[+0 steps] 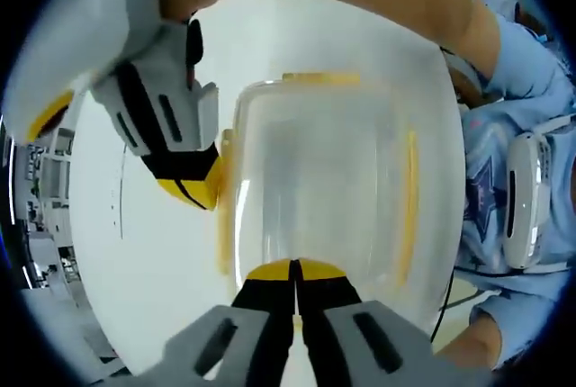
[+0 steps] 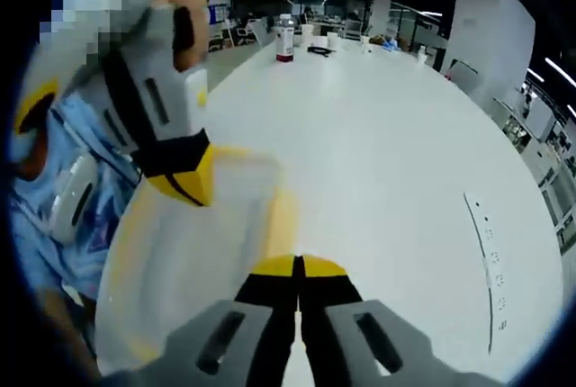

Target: Snap each plastic latch of the storage box into its locked position after aligning the lid with the box until every specified latch is closed and the lid sits flush.

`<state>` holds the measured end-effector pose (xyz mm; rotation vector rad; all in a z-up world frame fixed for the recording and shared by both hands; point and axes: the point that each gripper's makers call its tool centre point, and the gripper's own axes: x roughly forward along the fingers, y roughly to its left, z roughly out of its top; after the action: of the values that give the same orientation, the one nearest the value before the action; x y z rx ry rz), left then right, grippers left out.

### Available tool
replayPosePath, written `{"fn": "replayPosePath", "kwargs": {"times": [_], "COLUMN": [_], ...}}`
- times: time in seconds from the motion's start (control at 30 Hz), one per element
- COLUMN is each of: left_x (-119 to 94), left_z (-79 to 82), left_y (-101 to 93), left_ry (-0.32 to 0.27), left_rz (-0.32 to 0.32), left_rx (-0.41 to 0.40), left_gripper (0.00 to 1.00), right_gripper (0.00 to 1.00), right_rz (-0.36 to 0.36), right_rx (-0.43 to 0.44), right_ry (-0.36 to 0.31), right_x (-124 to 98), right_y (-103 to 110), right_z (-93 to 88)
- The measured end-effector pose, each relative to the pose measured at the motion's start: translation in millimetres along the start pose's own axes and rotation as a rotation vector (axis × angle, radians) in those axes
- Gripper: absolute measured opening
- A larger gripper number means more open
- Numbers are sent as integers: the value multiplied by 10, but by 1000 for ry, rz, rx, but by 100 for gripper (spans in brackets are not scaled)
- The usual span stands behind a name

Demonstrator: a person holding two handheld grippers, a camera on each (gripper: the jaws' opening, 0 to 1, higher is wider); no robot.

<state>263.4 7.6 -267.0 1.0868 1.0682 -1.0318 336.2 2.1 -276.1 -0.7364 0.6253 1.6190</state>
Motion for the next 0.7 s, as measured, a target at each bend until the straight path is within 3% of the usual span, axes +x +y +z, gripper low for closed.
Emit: {"fn": "replayPosePath", "kwargs": {"times": [0.3, 0.47, 0.6, 0.7], "left_x": [4, 3, -3, -10], "left_z": [-3, 0, 5, 11], "left_y": [11, 12, 20, 0], "left_ry": [6, -4, -19, -29], "left_rz": [-8, 0, -18, -7], "left_rx": [-7, -11, -29, -18], "left_gripper": [0, 0, 0, 0], "right_gripper": [0, 0, 0, 0], "right_rz": [90, 131, 180, 213], "right_rx": [22, 54, 76, 72], "right_ry": [47, 13, 45, 22], "right_x": [116, 112, 162, 177], "right_y": [-25, -12, -3, 19], "right_z": [-76, -94, -171, -164]}}
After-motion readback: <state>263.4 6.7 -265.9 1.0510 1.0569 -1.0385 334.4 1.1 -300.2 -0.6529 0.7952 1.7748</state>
